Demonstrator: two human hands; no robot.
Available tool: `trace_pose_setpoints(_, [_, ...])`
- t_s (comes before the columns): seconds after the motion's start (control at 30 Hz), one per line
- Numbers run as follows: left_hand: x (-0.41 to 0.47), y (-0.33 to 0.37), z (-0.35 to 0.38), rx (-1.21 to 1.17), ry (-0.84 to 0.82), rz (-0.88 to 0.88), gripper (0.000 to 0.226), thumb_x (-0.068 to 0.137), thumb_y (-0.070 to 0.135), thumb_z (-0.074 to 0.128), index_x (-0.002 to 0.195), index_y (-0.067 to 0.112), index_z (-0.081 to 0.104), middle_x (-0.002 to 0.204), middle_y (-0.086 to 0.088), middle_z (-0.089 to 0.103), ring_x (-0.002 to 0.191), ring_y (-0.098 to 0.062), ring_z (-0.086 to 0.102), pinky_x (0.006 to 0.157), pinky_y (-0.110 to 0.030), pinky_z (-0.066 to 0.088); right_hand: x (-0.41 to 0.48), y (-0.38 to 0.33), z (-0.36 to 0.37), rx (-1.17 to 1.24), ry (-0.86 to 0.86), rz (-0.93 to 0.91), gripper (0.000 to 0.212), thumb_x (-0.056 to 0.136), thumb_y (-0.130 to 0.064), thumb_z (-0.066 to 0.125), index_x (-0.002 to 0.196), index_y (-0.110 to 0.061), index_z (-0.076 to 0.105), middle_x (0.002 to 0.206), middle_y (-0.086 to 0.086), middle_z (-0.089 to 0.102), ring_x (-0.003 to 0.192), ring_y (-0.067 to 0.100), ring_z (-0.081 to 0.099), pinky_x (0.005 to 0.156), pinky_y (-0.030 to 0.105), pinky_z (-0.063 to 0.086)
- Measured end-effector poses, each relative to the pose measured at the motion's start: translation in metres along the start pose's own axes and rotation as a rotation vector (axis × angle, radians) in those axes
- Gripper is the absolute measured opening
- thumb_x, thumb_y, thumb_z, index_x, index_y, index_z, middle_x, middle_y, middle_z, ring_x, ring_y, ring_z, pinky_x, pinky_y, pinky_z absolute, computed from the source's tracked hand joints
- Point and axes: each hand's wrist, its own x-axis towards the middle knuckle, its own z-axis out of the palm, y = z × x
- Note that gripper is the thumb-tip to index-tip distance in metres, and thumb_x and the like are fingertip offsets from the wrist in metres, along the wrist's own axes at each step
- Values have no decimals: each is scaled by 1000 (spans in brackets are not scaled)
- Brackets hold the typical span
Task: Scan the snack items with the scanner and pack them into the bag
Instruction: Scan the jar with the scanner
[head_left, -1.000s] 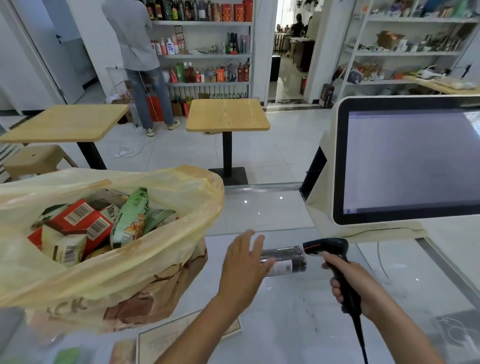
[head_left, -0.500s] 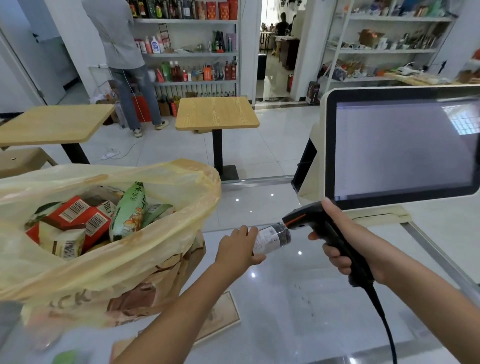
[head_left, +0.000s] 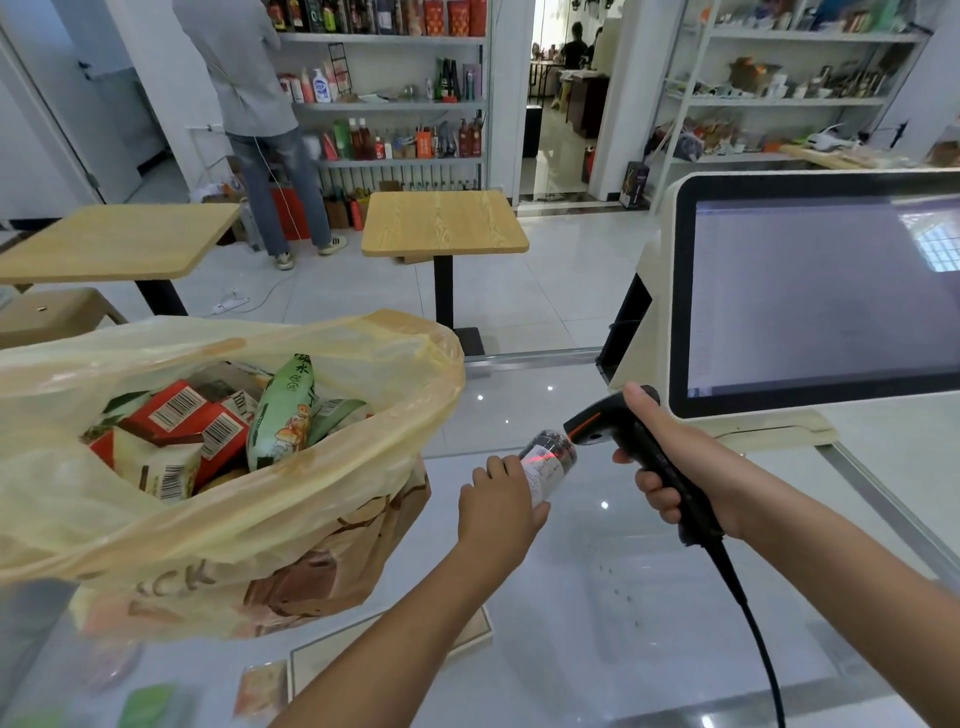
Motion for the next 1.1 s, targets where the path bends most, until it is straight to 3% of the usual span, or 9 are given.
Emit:
trace_pose_setpoints(0.13, [-1, 1, 1, -5, -28, -7, 55, 90, 51, 48, 123, 8, 40, 114, -9, 49, 98, -22, 52, 65, -29, 33, -1, 0, 1, -3, 1, -4, 80, 73, -81, 44, 99, -7, 58, 52, 0, 42, 40, 13, 36, 39, 21, 33])
trace_pose_setpoints(0.23, [-5, 7, -6, -12, -48, -70, 64, 72, 59, 69, 107, 7, 55, 93, -8, 56, 77, -20, 56, 55, -29, 34, -2, -1, 1, 10, -17, -3, 81, 73, -80, 45, 102, -5, 60, 53, 1, 43, 39, 12, 37, 37, 21, 35])
trace_pose_setpoints(0.27, [-7, 11, -6, -25, -56, -82, 69, 72, 60, 69, 111, 6, 54, 96, -9, 56, 79, -20, 56, 56, -29, 37, -2, -2, 1, 26, -27, 0, 82, 74, -79, 46, 104, -4, 60, 54, 1, 44, 39, 12, 38, 36, 21, 35])
trace_pose_setpoints(0.37, [-6, 22, -1, -148, -143, -183, 74, 90, 54, 49, 139, 3, 23, 127, -12, 42, 110, -25, 47, 78, -33, 44, -4, -8, 2, 71, -55, 8, 82, 74, -76, 50, 110, -3, 59, 53, 2, 45, 36, 11, 39, 34, 20, 37])
trace_pose_setpoints(0.5, [-5, 31, 0, -168, -159, -245, 70, 95, 39, 43, 144, 0, 12, 136, -14, 34, 116, -28, 42, 80, -35, 45, -6, -16, 4, 69, -55, 0, 76, 75, -75, 50, 103, -5, 58, 51, 1, 44, 33, 10, 38, 32, 20, 36])
trace_pose_setpoints(0.83, [-4, 40, 3, -75, -180, -277, 73, 96, 42, 44, 142, -4, 11, 131, -16, 36, 110, -27, 45, 75, -33, 45, -8, -24, 14, 62, -32, -2, 69, 77, -75, 50, 90, -7, 53, 49, 1, 43, 32, 11, 36, 33, 18, 34])
trace_pose_setpoints(1.1, [2, 42, 4, -95, -176, -317, 67, 96, 38, 45, 140, -4, 18, 127, -15, 39, 107, -27, 48, 71, -32, 45, -19, -37, 4, 102, -50, -28, 71, 75, -74, 51, 91, -5, 52, 47, 1, 43, 29, 10, 36, 30, 18, 34])
